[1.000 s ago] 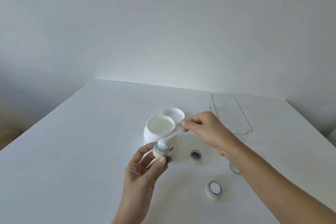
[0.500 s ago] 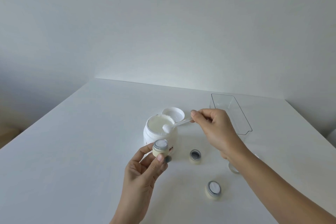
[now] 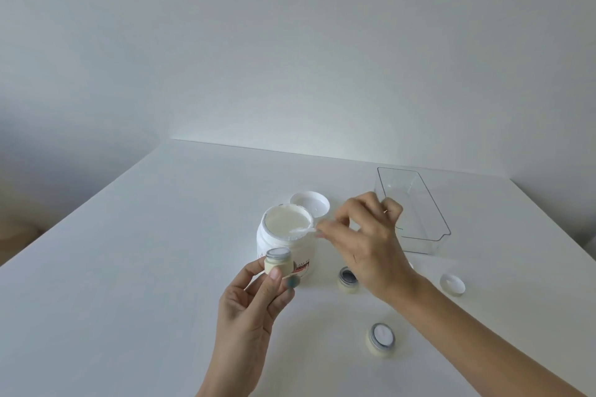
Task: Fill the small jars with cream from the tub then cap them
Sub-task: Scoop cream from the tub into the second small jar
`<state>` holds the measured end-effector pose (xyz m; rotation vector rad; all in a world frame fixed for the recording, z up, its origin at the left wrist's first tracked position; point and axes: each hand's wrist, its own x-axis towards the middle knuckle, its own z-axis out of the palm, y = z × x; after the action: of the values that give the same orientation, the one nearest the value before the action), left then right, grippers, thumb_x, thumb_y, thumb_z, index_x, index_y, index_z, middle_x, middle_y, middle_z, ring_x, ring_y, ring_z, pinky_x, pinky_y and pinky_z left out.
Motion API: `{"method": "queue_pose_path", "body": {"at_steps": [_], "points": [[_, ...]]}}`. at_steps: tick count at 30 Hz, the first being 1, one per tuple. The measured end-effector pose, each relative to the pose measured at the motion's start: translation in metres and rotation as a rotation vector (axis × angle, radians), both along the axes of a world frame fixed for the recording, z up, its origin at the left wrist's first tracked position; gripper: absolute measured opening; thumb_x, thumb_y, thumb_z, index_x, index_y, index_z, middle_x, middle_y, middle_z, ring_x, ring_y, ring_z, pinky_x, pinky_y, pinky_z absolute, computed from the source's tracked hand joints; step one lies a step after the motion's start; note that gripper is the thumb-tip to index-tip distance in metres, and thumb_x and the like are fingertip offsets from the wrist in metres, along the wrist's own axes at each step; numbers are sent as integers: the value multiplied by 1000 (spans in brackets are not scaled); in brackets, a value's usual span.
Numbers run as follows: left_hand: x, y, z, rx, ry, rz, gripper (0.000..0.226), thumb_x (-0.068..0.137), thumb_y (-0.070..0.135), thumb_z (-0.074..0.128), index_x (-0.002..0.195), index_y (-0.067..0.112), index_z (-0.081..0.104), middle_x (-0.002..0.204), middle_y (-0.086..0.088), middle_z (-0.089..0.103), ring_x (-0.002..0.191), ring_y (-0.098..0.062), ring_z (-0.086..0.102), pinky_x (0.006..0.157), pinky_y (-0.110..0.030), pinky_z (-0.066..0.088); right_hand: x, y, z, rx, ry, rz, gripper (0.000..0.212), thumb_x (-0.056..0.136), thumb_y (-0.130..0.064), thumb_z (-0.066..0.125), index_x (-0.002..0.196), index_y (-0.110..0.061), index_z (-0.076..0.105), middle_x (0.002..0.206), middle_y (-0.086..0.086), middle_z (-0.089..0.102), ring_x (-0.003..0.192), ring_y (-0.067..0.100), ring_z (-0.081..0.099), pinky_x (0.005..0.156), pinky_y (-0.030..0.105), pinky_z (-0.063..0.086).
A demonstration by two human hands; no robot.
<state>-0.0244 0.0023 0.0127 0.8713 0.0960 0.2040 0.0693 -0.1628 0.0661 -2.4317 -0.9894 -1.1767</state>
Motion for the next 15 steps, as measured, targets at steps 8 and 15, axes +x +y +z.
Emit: {"method": "queue_pose_path", "body": {"at_steps": [8,15], "points": [[1,0,-2,-6,3,-3,27,75,11,64,101,1,62,86,-16,75,72,-20,75,64,-23,60,2,-23,22,-139,-315,120,28,96,-9,52,80,-23,71,72,-9,55,81,14,44,74,34,20],[-1,0,-3,-10,12,-15,30,81,10,76,104,-1,61,84,-14,75,73,-20,75,66,-23,59,2,-21,28,151,-216,50,16,90,-20,65,75,-23,70,74,-12,53,78,15,46,76,35,21]]}}
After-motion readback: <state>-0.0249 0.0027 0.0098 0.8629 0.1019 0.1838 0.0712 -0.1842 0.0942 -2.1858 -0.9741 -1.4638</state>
